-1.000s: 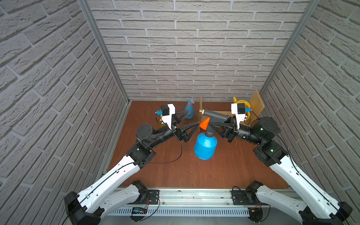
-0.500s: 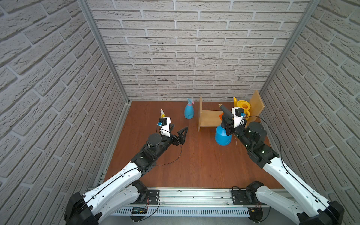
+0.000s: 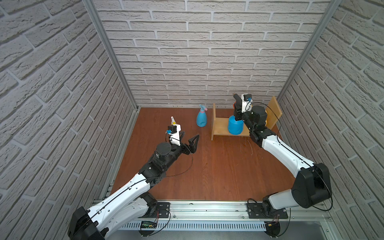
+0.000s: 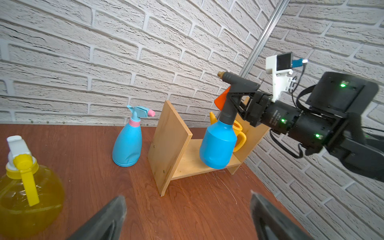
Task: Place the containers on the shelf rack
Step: 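Place the container on the shelf.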
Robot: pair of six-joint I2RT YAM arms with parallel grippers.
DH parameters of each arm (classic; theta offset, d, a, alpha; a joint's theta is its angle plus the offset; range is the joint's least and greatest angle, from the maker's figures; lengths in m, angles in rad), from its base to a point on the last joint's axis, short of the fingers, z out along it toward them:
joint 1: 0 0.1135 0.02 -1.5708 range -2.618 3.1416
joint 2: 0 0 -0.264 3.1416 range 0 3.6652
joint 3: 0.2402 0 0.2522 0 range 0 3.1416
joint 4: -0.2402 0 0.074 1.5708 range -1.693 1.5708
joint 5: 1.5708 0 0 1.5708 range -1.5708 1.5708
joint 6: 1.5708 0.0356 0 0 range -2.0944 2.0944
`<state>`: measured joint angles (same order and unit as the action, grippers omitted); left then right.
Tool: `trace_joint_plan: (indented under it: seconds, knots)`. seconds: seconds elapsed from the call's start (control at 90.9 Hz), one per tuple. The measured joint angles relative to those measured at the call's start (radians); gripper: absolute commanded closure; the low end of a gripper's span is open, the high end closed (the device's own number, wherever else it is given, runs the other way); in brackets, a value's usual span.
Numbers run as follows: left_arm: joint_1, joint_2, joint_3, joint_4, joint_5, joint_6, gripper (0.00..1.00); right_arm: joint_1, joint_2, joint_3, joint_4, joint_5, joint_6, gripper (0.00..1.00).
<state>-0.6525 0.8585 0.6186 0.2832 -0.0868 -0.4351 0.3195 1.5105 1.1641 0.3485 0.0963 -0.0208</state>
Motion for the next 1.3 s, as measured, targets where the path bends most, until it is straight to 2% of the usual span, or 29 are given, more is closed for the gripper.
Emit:
trace_joint_plan:
  seconds: [0.396, 0.803, 1.298]
  knots:
    - [0.017, -0.015, 0.035, -0.065, 0.0, 0.015, 0.02, -0.073, 0.194, 0.105, 0.088, 0.006, 0.006, 0.97]
    - [0.037, 0.006, 0.054, -0.089, 0.001, 0.026, 0.02, -0.098, 0.235, 0.105, 0.147, 0.002, 0.021, 0.94]
    - [0.046, 0.041, 0.068, -0.088, 0.008, 0.027, 0.02, -0.093, 0.294, 0.133, 0.209, -0.07, 0.077, 0.9]
